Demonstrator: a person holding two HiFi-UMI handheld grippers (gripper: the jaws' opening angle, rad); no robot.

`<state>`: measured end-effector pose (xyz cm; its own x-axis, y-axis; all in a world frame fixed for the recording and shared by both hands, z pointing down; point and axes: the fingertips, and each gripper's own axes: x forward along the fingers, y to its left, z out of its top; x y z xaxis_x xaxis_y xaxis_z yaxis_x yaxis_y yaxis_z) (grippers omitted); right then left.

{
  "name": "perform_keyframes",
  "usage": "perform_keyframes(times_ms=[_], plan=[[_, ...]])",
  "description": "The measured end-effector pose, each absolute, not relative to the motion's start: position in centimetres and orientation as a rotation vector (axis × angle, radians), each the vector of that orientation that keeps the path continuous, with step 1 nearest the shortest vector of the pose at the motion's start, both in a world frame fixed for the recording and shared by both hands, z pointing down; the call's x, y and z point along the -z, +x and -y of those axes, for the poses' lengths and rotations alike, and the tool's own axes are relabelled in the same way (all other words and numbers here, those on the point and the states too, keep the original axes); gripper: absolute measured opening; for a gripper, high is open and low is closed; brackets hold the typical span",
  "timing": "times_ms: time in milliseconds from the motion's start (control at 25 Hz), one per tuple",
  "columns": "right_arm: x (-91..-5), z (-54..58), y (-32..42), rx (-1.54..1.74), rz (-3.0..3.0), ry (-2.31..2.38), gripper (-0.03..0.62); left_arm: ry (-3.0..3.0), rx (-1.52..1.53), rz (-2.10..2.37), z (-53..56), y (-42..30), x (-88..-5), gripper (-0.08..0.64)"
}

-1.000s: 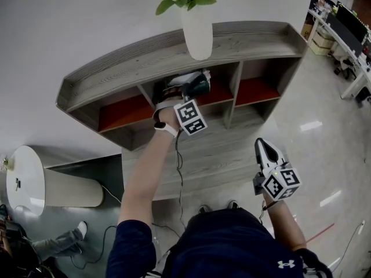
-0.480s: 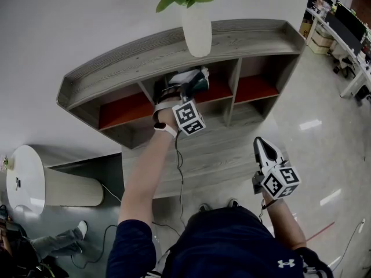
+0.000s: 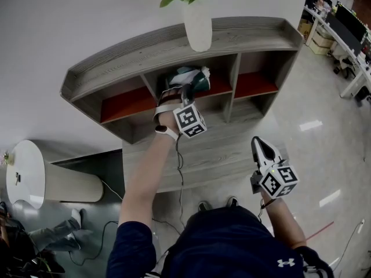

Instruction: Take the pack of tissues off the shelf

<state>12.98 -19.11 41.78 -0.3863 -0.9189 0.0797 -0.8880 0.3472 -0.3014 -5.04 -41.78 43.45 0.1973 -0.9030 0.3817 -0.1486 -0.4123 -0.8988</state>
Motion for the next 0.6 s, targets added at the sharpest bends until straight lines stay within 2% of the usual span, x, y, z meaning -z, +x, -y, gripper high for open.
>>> perform_keyframes(times_ms=[600], plan=[[-43.7, 17.3, 11.6, 0.538, -2.539, -1.622, 0.012, -1.698, 1.069, -1.025, 31.5, -3.9, -40.4, 0.098]])
